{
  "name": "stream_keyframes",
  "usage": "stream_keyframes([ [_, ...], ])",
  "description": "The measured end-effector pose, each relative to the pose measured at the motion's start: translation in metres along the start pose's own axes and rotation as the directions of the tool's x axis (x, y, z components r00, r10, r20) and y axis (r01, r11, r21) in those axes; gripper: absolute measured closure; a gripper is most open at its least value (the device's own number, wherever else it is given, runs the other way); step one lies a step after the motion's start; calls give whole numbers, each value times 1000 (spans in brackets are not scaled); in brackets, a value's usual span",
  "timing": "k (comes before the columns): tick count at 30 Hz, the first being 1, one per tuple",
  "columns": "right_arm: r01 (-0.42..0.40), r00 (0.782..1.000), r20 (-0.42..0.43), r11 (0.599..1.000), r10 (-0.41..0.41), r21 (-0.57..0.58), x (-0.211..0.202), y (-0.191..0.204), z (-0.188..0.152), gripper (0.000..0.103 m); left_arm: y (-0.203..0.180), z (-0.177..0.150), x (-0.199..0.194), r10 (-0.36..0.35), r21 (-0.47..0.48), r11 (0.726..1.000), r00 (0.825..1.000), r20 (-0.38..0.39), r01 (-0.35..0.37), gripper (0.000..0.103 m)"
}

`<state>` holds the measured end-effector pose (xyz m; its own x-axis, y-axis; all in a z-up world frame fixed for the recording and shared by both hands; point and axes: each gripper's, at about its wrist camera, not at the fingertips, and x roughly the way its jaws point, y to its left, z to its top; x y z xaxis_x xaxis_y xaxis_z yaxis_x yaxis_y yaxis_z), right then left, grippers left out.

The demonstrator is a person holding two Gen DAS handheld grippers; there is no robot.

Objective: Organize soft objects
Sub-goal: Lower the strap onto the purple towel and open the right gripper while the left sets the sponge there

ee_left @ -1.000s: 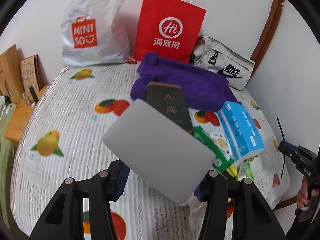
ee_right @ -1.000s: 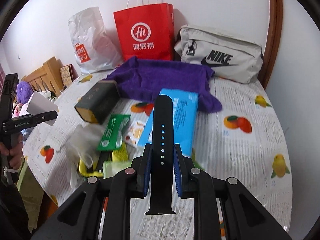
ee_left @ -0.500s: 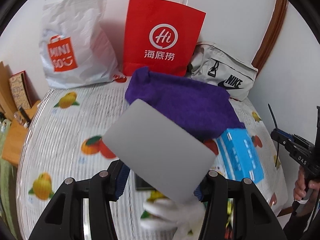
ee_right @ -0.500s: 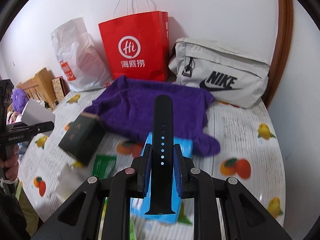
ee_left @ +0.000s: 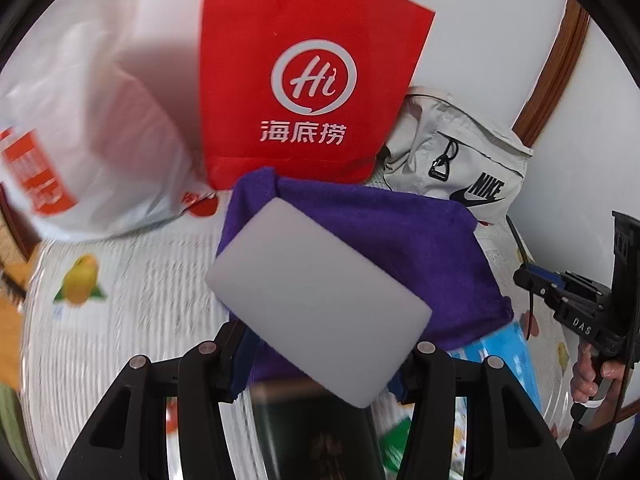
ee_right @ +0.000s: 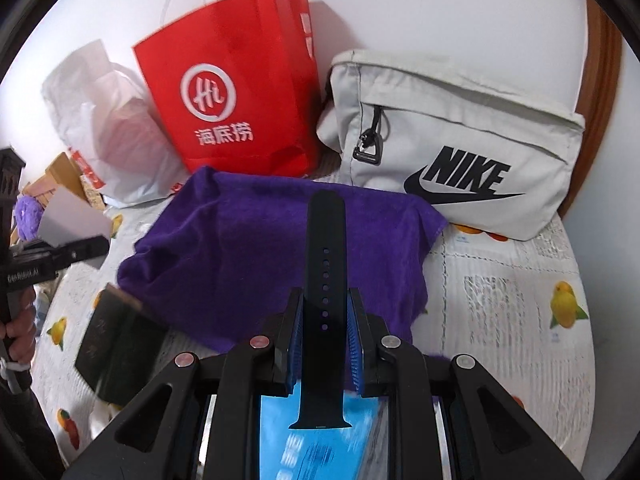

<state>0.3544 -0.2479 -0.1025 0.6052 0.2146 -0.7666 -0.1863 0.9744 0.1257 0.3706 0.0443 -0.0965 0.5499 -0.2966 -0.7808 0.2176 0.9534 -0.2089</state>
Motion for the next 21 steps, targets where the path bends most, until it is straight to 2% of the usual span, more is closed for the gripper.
stream_keyframes([
  [10,20,994,-105,999,-16,37,63,-21,8,82,1,48,78,-46,78,996,997,-63,51,53],
  [18,30,983,-184,999,-27,18,102,-27,18,82,11,54,129,-1,98,995,984,-179,19,53],
  [21,26,977,-211,1000,-24,6,112,-26,19,82,13,57,136,-14,86,996,976,-217,34,53],
])
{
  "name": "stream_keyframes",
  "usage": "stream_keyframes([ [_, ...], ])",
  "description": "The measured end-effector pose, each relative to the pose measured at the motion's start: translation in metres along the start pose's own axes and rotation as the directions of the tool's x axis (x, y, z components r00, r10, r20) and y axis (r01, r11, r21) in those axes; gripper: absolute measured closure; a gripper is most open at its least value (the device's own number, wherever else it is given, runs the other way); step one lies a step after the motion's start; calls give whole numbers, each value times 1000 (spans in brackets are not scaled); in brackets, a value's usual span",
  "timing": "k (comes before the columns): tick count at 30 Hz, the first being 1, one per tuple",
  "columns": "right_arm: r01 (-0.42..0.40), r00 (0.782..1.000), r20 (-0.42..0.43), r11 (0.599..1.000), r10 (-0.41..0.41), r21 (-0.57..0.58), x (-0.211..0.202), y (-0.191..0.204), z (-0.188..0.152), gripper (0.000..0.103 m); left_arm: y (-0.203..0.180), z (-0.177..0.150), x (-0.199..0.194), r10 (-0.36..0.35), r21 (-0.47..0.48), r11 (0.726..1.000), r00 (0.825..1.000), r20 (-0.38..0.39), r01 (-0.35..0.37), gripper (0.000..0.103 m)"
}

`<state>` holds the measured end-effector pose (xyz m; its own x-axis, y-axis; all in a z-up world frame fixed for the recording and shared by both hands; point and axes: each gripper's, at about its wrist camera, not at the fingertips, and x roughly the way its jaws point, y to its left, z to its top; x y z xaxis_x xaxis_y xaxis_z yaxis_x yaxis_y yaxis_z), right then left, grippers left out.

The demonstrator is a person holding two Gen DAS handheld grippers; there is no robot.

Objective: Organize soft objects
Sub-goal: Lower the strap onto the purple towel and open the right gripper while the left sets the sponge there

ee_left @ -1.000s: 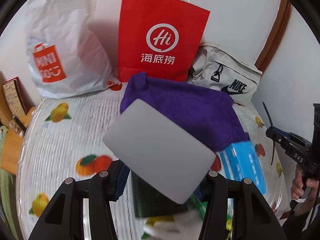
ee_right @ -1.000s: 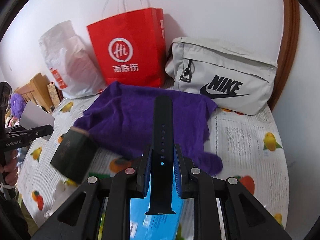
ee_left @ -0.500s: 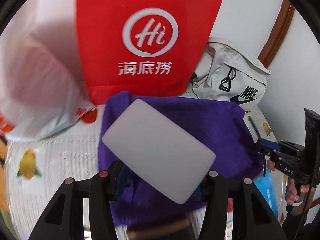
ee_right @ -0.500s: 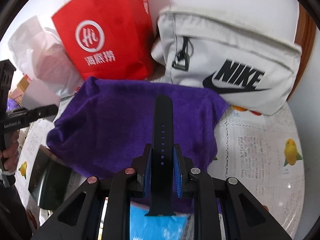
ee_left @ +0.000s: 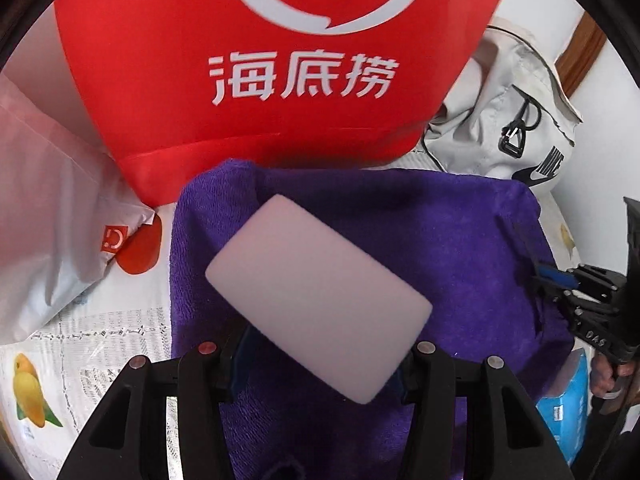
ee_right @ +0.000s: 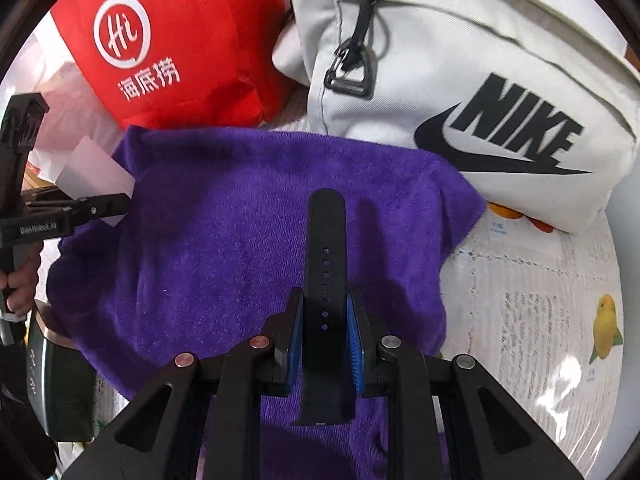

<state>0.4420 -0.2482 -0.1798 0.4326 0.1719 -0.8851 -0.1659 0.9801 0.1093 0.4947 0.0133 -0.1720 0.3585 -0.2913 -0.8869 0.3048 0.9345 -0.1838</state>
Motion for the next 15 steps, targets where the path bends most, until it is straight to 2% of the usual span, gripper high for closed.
stream_keyframes([
  [4,-3,999,-49,1000,3,-6,12,1,1,82,-5,4,8,37,40,999,999,-39,-36,49],
  [6,-7,998,-58,1000,7,-6,14,1,1,82,-11,3,12,63,61,996,996,-60,-60,42],
  [7,-7,998,-56,1000,7,-10,13,1,1,76,-13,3,14,75,66,995,995,-65,-70,41],
  [8,-3,999,-51,1000,3,-15,12,1,1,62,-15,2,14,82,69,995,995,-65,-77,38],
  [10,-1,1000,-31,1000,0,-26,8,2,2,46,-19,1,13,85,68,994,994,-65,-81,35],
  [13,-1,1000,-7,999,1,-38,-4,5,2,34,-22,-3,4,99,63,993,994,-53,-95,35],
  [15,14,1000,10,999,-14,-45,-11,6,1,34,-25,-6,-4,119,57,992,992,-40,-116,35],
])
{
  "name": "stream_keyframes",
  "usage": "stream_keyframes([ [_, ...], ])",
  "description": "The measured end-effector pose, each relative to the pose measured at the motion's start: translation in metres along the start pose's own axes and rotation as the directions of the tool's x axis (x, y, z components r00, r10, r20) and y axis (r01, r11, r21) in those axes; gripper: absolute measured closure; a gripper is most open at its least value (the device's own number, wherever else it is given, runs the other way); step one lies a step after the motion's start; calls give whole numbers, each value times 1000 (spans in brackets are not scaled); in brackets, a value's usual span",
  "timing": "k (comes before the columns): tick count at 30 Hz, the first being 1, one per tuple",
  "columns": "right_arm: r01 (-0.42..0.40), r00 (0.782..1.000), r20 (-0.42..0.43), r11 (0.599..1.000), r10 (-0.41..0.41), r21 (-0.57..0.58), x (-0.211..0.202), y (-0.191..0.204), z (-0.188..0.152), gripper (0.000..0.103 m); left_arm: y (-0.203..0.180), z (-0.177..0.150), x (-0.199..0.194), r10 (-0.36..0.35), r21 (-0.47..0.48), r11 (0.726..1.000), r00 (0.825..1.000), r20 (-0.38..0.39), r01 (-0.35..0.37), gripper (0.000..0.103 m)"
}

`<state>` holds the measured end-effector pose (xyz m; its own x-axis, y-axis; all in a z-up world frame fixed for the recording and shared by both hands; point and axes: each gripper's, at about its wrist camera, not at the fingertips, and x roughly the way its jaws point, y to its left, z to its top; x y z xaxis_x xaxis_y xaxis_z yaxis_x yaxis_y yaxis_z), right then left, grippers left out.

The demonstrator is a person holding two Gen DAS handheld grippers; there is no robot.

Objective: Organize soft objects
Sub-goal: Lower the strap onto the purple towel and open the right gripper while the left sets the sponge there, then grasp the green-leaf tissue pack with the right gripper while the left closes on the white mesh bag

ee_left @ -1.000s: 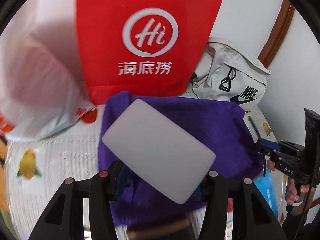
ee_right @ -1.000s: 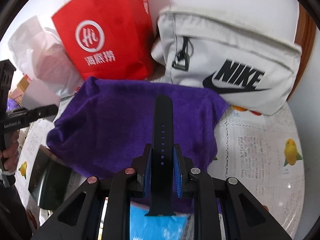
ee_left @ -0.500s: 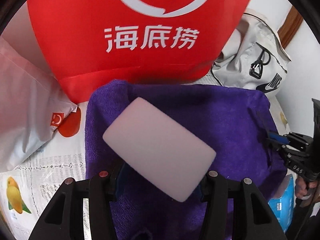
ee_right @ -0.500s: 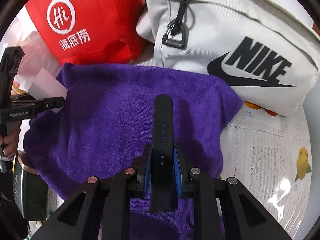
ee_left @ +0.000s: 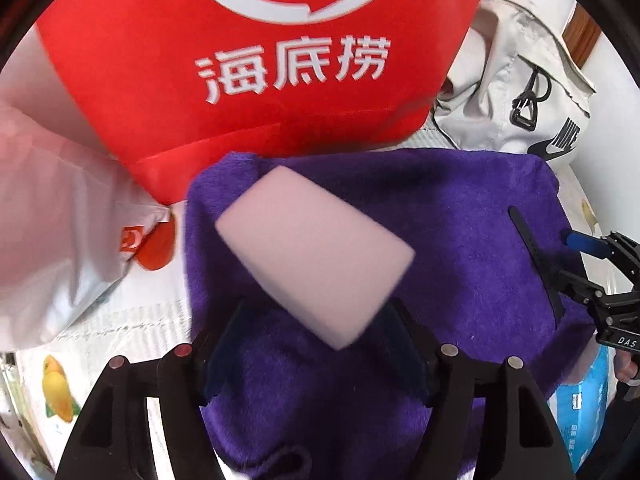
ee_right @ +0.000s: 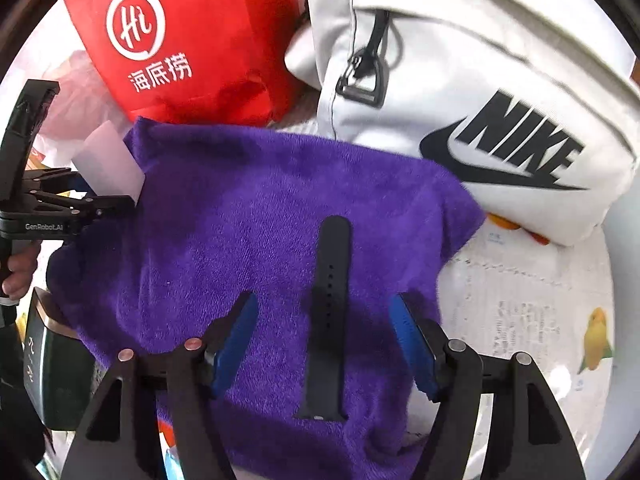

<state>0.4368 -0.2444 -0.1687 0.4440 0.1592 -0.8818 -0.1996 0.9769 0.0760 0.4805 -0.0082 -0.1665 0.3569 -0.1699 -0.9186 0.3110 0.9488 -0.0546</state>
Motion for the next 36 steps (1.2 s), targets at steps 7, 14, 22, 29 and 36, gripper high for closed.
stream_keyframes([
  [7,-6,1000,10,999,5,48,-36,0,-12,34,10,-27,-48,31,-26,999,997,73,-29,35],
  [14,33,997,72,998,-37,49,-94,10,-35,34,8,-70,-101,11,-75,997,993,117,-2,35],
  [22,10,986,165,999,-17,44,-146,31,-83,26,1,-142,-149,20,-144,990,993,117,-3,35],
  [29,71,983,165,997,-75,28,-168,42,-141,26,-19,-208,-174,-19,-190,980,983,183,54,35],
  [36,-34,980,198,992,10,119,-189,37,-199,26,-46,-261,-186,-20,-164,984,966,258,64,35],
])
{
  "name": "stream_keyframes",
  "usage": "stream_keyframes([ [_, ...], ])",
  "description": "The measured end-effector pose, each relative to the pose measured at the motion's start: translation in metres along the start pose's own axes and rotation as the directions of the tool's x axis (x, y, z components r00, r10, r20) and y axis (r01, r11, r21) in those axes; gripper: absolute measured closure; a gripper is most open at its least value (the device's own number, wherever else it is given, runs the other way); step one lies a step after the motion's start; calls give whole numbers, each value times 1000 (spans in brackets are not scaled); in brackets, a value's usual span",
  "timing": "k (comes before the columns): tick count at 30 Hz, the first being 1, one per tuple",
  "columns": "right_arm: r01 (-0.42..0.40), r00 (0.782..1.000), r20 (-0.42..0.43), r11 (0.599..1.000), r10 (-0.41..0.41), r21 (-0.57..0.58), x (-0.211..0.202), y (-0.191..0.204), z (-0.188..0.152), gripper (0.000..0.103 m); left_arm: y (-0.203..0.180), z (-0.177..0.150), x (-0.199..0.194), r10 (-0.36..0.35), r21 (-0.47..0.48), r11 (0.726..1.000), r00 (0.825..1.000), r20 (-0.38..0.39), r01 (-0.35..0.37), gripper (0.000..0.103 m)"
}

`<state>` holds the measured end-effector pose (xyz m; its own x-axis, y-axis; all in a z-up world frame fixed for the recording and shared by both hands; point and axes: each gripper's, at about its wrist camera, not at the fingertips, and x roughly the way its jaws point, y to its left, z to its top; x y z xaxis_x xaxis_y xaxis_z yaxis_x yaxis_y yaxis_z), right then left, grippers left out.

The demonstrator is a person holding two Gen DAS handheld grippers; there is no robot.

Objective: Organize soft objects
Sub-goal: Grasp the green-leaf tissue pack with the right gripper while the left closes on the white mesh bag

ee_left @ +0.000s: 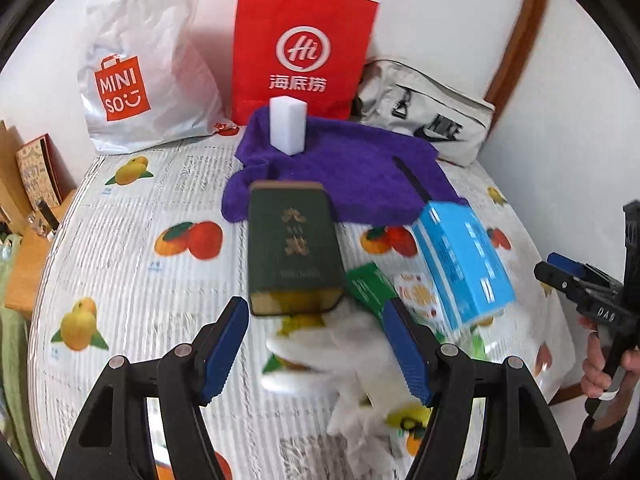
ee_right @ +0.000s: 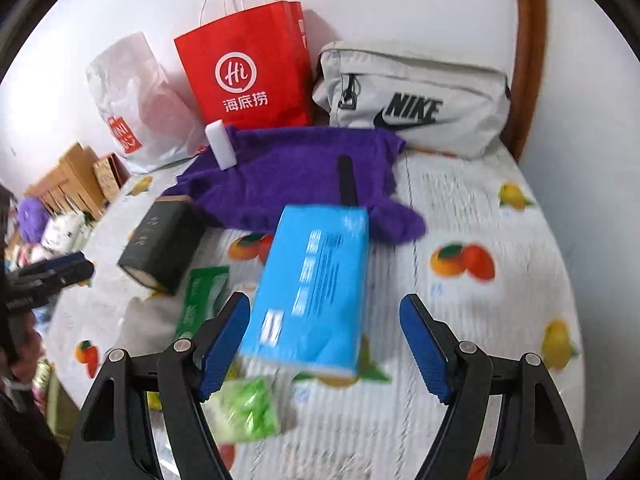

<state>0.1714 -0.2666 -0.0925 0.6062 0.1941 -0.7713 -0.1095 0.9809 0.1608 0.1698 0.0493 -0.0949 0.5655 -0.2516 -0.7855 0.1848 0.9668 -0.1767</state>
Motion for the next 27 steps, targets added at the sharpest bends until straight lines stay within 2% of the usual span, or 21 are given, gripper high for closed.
stream_keyframes([
  [4,12,1000,-28,1000,-13,-11,0,6,-30,26,-4,-23,0,-53,-29,998,998,-21,52,35],
  [10,-122,989,-90,990,115,-75,19,29,-74,26,-6,-53,2,-40,-52,998,999,-4,40,35],
  [15,-220,972,-100,971,211,-89,31,42,-87,26,-4,-68,5,-46,-53,998,999,-16,45,35],
  [17,-260,963,-101,961,250,-95,33,48,-89,20,-3,-71,6,-62,-56,997,998,-23,61,35],
  [19,-255,964,-103,961,244,-105,39,53,-89,16,-3,-73,9,-69,-59,996,997,-32,67,35],
  [22,-202,974,-126,974,190,-99,55,56,-88,16,-4,-74,13,-70,-51,996,997,-40,68,35],
  [25,-235,963,-149,970,224,-62,69,53,-89,16,-8,-74,17,-77,-35,997,996,-49,76,35],
  [27,-238,964,-135,969,229,-58,70,52,-89,18,-10,-72,19,-85,-26,996,995,-54,84,35],
])
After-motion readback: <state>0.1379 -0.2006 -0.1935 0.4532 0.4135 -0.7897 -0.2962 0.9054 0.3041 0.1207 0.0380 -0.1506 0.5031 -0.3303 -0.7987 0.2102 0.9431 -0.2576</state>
